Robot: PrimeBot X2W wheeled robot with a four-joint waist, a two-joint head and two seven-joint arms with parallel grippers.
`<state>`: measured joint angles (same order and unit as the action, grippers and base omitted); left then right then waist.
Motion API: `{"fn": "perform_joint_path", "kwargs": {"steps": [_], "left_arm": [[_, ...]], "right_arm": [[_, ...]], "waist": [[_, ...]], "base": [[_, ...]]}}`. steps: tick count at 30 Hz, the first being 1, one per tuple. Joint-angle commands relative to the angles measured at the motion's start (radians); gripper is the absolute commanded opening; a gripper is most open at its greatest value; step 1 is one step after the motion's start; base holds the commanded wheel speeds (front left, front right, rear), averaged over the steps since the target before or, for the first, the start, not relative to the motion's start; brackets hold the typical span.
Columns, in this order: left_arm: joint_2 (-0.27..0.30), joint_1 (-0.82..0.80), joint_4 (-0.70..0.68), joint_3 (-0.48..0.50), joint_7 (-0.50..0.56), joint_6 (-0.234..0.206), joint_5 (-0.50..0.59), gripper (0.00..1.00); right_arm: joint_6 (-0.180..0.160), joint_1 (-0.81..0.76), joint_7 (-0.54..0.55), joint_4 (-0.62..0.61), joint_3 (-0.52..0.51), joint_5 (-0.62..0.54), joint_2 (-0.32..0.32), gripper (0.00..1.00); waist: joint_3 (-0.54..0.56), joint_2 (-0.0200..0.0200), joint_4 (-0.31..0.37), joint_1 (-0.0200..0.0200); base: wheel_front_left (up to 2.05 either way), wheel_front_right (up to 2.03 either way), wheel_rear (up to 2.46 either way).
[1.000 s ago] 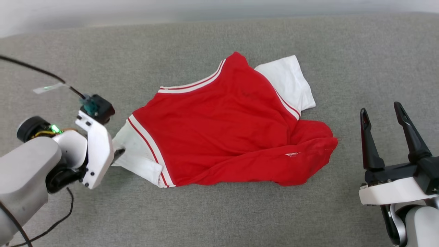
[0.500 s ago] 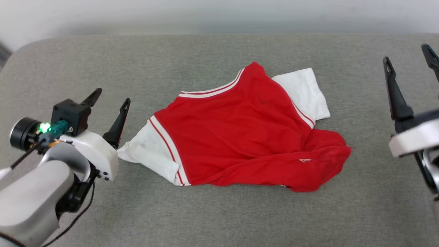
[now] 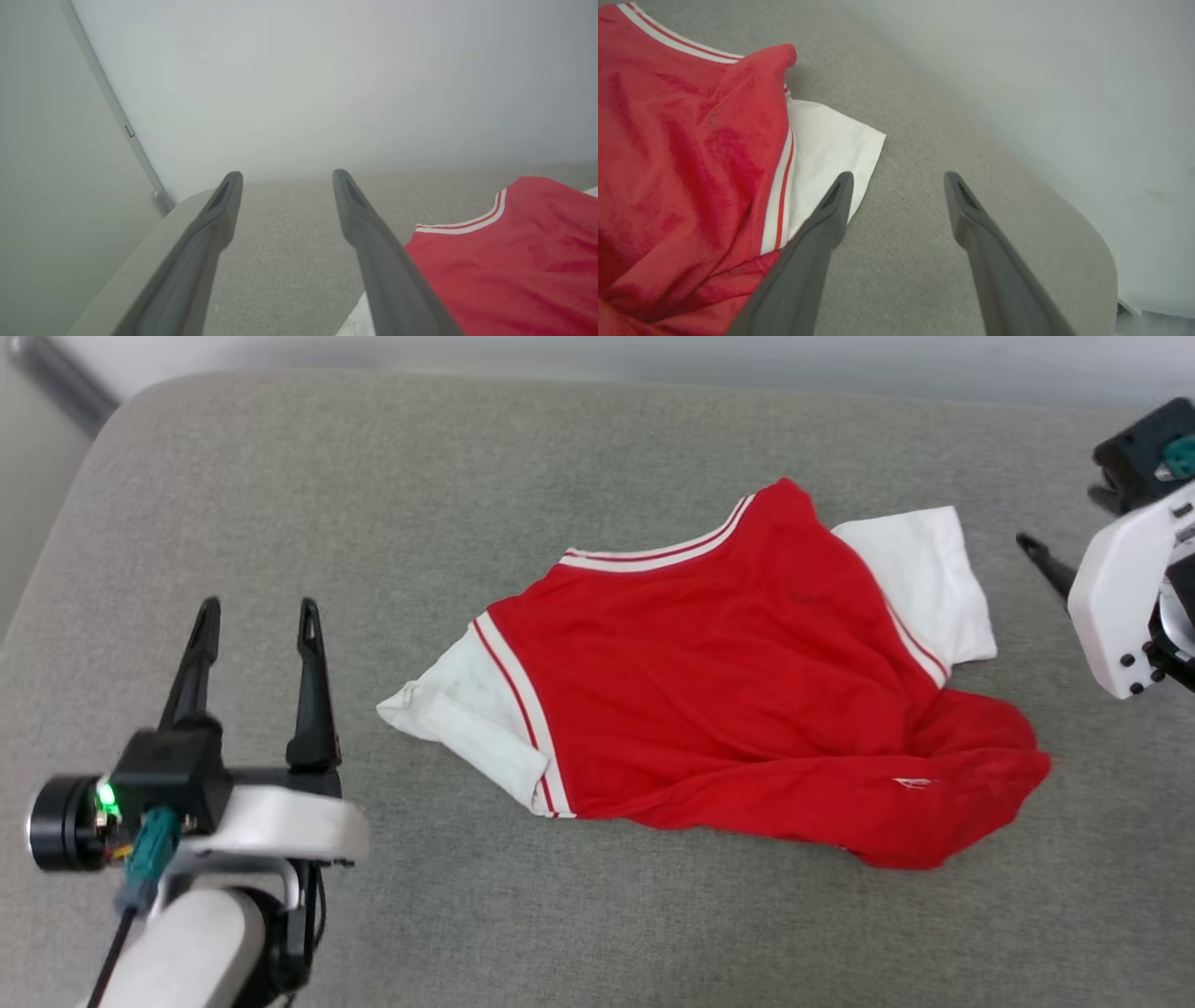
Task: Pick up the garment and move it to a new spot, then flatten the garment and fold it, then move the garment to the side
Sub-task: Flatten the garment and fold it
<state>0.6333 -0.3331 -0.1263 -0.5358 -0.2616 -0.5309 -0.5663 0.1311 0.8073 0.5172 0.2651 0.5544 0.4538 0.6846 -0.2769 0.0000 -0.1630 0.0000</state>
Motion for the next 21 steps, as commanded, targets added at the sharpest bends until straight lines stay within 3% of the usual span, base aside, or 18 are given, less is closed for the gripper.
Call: {"fn": "perform_joint_path", "kwargs": {"steps": [1, 4, 5, 7, 11, 16, 17, 18, 21], "left_arm": [[-0.030, 0.042, -0.013, 0.036, -0.005, 0.001, 0.027, 1.00], [-0.108, 0.113, -0.041, 0.116, -0.005, 0.022, 0.096, 1.00], [-0.190, 0.168, -0.055, 0.184, -0.005, 0.056, 0.149, 1.00], [-0.243, 0.188, -0.058, 0.217, -0.005, 0.087, 0.181, 1.00], [-0.332, 0.204, -0.038, 0.258, -0.005, 0.163, 0.239, 1.00], [-0.411, 0.190, -0.011, 0.310, -0.005, 0.244, 0.296, 1.00], [-0.421, 0.189, -0.005, 0.319, -0.005, 0.257, 0.306, 1.00], [-0.430, 0.190, 0.000, 0.332, -0.005, 0.269, 0.317, 1.00], [-0.450, 0.205, 0.013, 0.365, -0.005, 0.296, 0.345, 1.00]], "right_arm": [[-0.001, 0.030, 0.059, 0.020, 0.040, 0.053, 0.006, 1.00], [-0.001, 0.103, 0.201, 0.052, 0.132, 0.160, 0.045, 1.00], [-0.001, 0.153, 0.315, 0.090, 0.189, 0.232, 0.050, 1.00], [-0.001, 0.188, 0.368, 0.118, 0.213, 0.255, 0.054, 1.00], [-0.001, 0.208, 0.415, 0.184, 0.257, 0.282, 0.037, 1.00], [0.000, 0.154, 0.394, 0.242, 0.320, 0.316, 0.013, 1.00], [0.000, 0.148, 0.383, 0.247, 0.330, 0.321, 0.013, 0.43], [0.000, 0.146, 0.366, 0.249, 0.336, 0.326, 0.011, 0.00], [-0.001, 0.174, 0.316, 0.254, 0.342, 0.323, 0.026, 0.00]], "waist": [[-0.020, 0.0000, -0.020, 0.0000], [-0.048, 0.0000, -0.040, 0.0000], [-0.075, 0.0000, -0.057, 0.0000], [-0.094, 0.0000, -0.070, 0.0000], [-0.123, 0.0000, -0.092, 0.0000], [-0.135, 0.0000, -0.105, 0.0000], [-0.133, 0.0000, -0.104, 0.0000], [-0.129, 0.0000, -0.101, 0.0000], [-0.110, 0.0000, -0.083, 0.0000]], "base": [[0.00, 0.00, 0.00], [0.00, 0.00, 0.00], [0.00, 0.00, 0.00], [0.00, 0.00, 0.00], [0.00, 0.00, 0.00], [0.00, 0.00, 0.00], [0.00, 0.00, 0.00], [0.00, 0.00, 0.00], [0.00, 0.00, 0.00]]}}
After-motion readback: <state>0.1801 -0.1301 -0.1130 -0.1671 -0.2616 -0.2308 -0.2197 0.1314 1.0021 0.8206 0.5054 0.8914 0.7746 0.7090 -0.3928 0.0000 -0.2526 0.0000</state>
